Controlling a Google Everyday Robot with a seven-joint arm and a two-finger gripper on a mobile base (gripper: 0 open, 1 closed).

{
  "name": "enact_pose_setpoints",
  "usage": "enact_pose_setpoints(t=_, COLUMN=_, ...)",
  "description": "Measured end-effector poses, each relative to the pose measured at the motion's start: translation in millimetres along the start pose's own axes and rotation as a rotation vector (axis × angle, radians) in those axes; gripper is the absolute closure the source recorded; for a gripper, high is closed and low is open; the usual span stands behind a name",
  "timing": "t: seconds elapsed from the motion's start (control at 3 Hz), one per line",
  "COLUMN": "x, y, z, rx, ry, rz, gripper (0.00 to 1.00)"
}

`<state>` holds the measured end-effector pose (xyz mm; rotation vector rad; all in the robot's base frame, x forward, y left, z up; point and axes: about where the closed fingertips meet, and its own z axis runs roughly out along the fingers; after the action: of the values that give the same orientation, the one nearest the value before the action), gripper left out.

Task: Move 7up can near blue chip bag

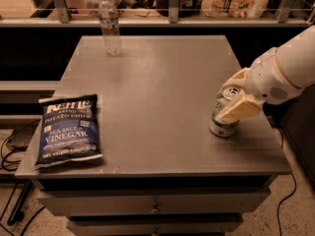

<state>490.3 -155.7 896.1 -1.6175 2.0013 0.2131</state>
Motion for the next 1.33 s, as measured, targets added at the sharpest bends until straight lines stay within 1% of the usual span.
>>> enact_pose_setpoints(t=0.33, x=-6.2, y=1.0, z=0.8, rx=-0.015, ry=-0.005, rz=-0.011, gripper=0.73)
enact_pose_setpoints(t=0.67, x=-38.3, y=2.2, z=-20.2, rx=-0.027, ry=-0.036, rz=-0.056, gripper=0.96)
enact_pose_setpoints(t=1.0, x=-72.0, y=9.5, z=-71.0, rx=0.010, ry=-0.048, rz=-0.122, gripper=1.00)
enact_pose_setpoints(t=1.33, x=-78.4, y=10.8, z=-74.7, rx=0.012, ry=-0.048, rz=-0.134, gripper=1.00)
